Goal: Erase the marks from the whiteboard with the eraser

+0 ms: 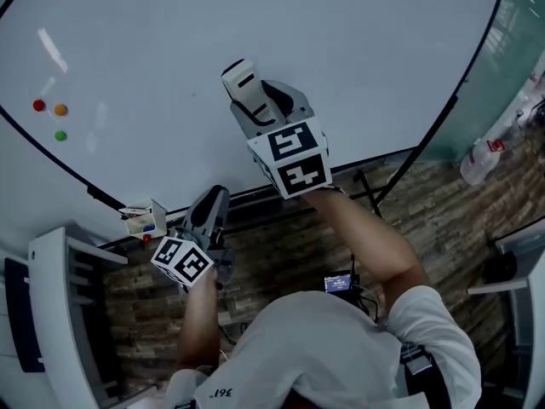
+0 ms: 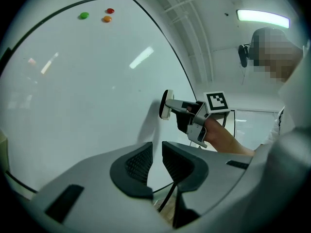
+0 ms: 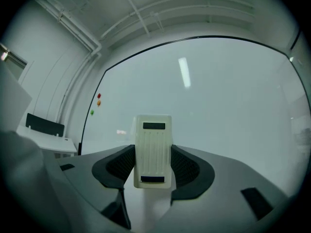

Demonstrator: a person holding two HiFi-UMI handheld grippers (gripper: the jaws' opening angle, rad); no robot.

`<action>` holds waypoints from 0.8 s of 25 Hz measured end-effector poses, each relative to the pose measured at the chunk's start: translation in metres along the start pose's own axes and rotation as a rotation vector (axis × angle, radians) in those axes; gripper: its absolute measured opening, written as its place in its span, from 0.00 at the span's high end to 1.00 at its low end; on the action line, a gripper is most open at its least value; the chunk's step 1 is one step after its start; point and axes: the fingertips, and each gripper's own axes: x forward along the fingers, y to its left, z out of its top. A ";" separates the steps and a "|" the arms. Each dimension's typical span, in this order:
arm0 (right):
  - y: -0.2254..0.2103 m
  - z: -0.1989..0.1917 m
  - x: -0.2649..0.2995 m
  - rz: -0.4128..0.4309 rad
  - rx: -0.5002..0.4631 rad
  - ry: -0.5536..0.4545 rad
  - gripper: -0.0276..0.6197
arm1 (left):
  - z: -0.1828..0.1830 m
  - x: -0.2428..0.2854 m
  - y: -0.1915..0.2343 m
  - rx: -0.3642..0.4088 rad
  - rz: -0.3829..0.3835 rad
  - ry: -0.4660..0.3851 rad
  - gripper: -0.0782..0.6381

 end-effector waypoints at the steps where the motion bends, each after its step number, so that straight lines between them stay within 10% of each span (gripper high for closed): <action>1: -0.015 -0.001 -0.008 -0.024 -0.002 0.001 0.57 | -0.002 0.006 -0.005 0.001 -0.010 0.005 0.82; 20: -0.242 -0.015 -0.135 -0.369 -0.053 0.051 0.57 | -0.019 0.069 -0.085 0.085 -0.088 0.014 0.79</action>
